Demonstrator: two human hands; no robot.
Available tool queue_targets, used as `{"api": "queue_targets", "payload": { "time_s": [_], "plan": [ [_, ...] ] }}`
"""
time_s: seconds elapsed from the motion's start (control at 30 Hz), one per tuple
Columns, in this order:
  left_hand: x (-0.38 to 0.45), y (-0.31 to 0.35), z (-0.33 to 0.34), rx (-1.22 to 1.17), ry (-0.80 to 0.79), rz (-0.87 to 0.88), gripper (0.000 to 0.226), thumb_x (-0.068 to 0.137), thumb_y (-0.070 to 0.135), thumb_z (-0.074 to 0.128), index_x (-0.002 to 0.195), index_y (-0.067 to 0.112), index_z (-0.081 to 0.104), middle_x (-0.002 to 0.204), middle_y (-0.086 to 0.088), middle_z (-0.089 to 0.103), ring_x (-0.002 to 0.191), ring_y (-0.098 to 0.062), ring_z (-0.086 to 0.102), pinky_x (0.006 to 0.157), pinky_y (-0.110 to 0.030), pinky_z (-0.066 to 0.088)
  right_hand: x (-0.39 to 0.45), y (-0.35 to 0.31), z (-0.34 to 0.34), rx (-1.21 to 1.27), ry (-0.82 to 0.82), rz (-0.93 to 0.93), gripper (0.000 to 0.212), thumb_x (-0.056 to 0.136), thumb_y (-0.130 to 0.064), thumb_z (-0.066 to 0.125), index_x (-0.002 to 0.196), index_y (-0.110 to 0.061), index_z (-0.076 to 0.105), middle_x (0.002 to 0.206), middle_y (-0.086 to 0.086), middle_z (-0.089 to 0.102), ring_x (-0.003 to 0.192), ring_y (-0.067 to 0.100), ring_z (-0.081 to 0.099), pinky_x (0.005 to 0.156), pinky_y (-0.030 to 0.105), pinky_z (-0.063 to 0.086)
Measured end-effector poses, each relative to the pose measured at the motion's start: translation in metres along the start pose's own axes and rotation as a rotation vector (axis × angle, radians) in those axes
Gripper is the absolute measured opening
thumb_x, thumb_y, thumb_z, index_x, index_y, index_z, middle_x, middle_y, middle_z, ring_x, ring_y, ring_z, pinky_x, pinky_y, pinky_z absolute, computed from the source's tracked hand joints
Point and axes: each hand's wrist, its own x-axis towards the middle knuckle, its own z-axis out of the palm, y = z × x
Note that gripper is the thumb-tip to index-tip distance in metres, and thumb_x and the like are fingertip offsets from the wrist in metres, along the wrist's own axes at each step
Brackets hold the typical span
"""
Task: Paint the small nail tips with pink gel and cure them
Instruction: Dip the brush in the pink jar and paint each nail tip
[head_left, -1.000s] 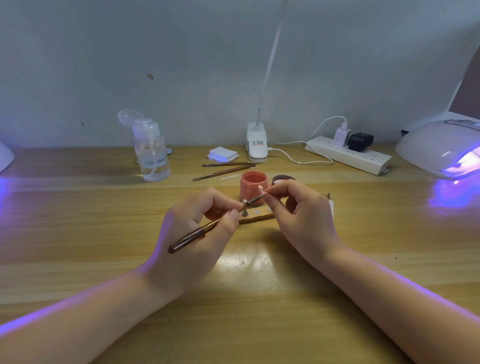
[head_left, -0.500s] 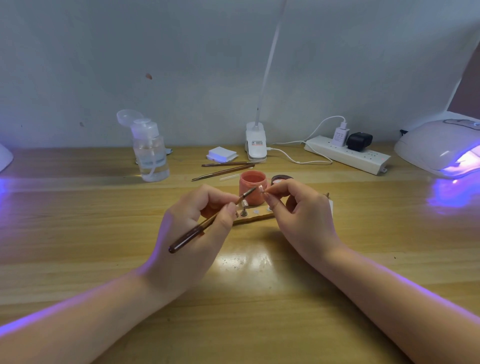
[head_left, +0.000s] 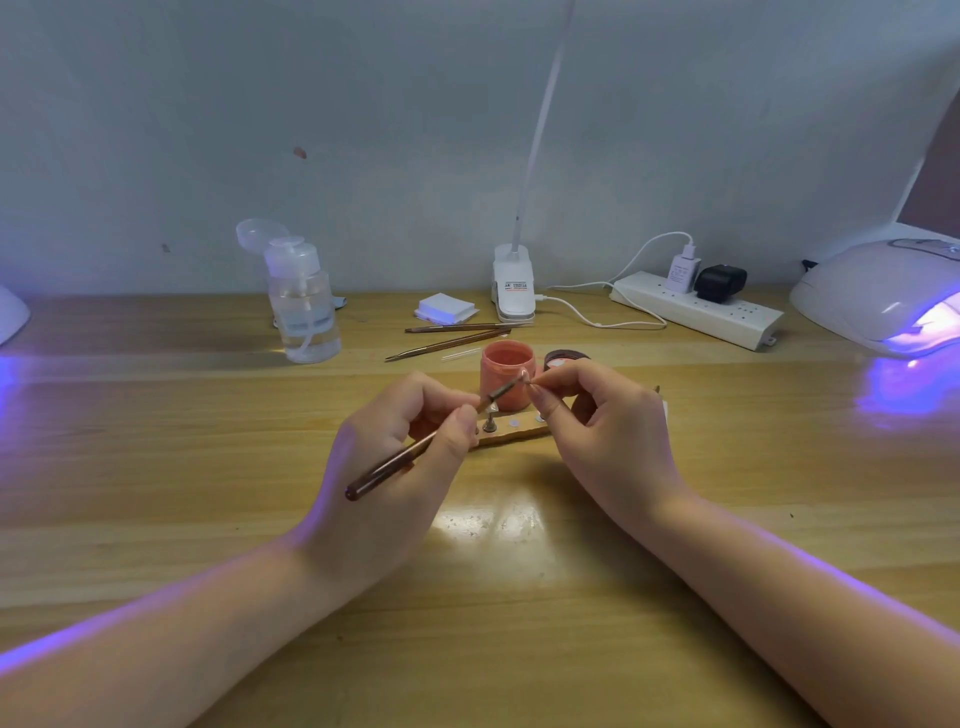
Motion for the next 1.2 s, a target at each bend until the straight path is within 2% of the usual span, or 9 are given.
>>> {"api": "queue_targets", "payload": {
  "time_s": [0.1, 0.23, 0.3, 0.4, 0.57, 0.77, 0.9, 1.07, 1.2],
  "plan": [
    [-0.0011, 0.0001, -0.0014, -0.017, -0.01, 0.06, 0.022, 0.085, 0.034, 0.052, 0.083, 0.015, 0.063, 0.075, 0.002, 0.064, 0.07, -0.014, 0.059, 0.065, -0.023, 0.048, 0.0003, -0.0005, 0.0, 0.017, 0.0, 0.016, 0.006, 0.083, -0.012, 0.072, 0.084, -0.019, 0.071, 0.073, -0.017, 0.063, 0.055, 0.006, 0.048, 0.053, 0.017, 0.036],
    [0.0008, 0.0002, -0.0012, -0.023, 0.026, 0.008, 0.013, 0.087, 0.031, 0.058, 0.089, 0.02, 0.064, 0.079, 0.003, 0.066, 0.074, -0.012, 0.061, 0.066, -0.018, 0.047, 0.0, -0.0007, -0.0003, 0.021, -0.008, 0.017, 0.006, 0.084, -0.013, 0.072, 0.085, -0.019, 0.072, 0.067, -0.023, 0.058, 0.055, 0.009, 0.046, 0.053, 0.018, 0.037],
    [0.0009, -0.0004, -0.0003, -0.02, 0.014, -0.009, 0.01, 0.087, 0.027, 0.059, 0.088, 0.019, 0.065, 0.079, 0.001, 0.067, 0.073, -0.015, 0.061, 0.067, -0.025, 0.048, 0.0001, -0.0008, -0.0007, 0.015, -0.016, 0.011, 0.005, 0.084, -0.013, 0.072, 0.086, -0.018, 0.072, 0.067, -0.023, 0.058, 0.056, 0.011, 0.047, 0.053, 0.019, 0.038],
    [-0.0008, 0.0003, -0.0003, -0.013, -0.011, 0.048, 0.023, 0.085, 0.035, 0.055, 0.081, 0.013, 0.064, 0.074, -0.003, 0.064, 0.07, -0.018, 0.059, 0.065, -0.033, 0.048, 0.0002, -0.0014, -0.0009, 0.012, -0.018, 0.014, 0.006, 0.083, -0.013, 0.072, 0.086, -0.018, 0.072, 0.069, -0.022, 0.059, 0.055, 0.01, 0.047, 0.053, 0.021, 0.039],
    [0.0007, 0.0025, -0.0021, -0.101, 0.039, 0.015, 0.005, 0.089, 0.026, 0.066, 0.094, 0.024, 0.067, 0.076, 0.009, 0.07, 0.072, -0.004, 0.064, 0.065, -0.01, 0.046, -0.0003, 0.0006, -0.001, 0.017, -0.009, 0.027, 0.005, 0.084, -0.014, 0.072, 0.088, -0.017, 0.073, 0.072, -0.015, 0.064, 0.054, 0.009, 0.045, 0.054, 0.021, 0.04],
    [0.0039, 0.0003, -0.0034, -0.011, -0.005, 0.138, 0.013, 0.084, 0.015, 0.069, 0.096, 0.022, 0.071, 0.085, 0.015, 0.07, 0.081, -0.006, 0.066, 0.072, -0.015, 0.047, -0.0006, 0.0014, -0.0011, 0.03, 0.016, 0.053, 0.008, 0.082, -0.014, 0.073, 0.087, -0.019, 0.075, 0.074, -0.008, 0.069, 0.053, 0.009, 0.044, 0.055, 0.022, 0.04],
    [0.0045, -0.0009, -0.0058, 0.062, -0.043, 0.198, 0.014, 0.09, 0.026, 0.061, 0.095, 0.018, 0.072, 0.087, 0.022, 0.065, 0.084, -0.005, 0.063, 0.074, -0.015, 0.044, -0.0004, 0.0009, -0.0021, 0.031, 0.017, 0.055, 0.009, 0.081, -0.013, 0.074, 0.086, -0.02, 0.075, 0.074, -0.01, 0.068, 0.054, 0.007, 0.045, 0.055, 0.017, 0.038],
    [-0.0007, -0.0002, -0.0048, 0.038, -0.008, 0.083, 0.023, 0.089, 0.026, 0.061, 0.108, 0.039, 0.063, 0.092, 0.02, 0.068, 0.088, -0.007, 0.066, 0.076, -0.014, 0.048, -0.0006, -0.0002, -0.003, 0.027, 0.014, 0.051, 0.008, 0.082, -0.016, 0.074, 0.089, -0.02, 0.075, 0.077, -0.008, 0.07, 0.057, 0.01, 0.047, 0.057, 0.022, 0.042],
    [-0.0009, 0.0018, -0.0034, 0.081, -0.034, 0.087, 0.021, 0.086, 0.018, 0.061, 0.1, 0.033, 0.066, 0.089, 0.017, 0.07, 0.086, -0.006, 0.065, 0.073, -0.011, 0.045, -0.0006, -0.001, -0.0032, 0.031, 0.018, 0.049, 0.008, 0.081, -0.015, 0.075, 0.088, -0.019, 0.075, 0.074, -0.01, 0.068, 0.055, 0.01, 0.045, 0.055, 0.021, 0.04]
  ]
}}
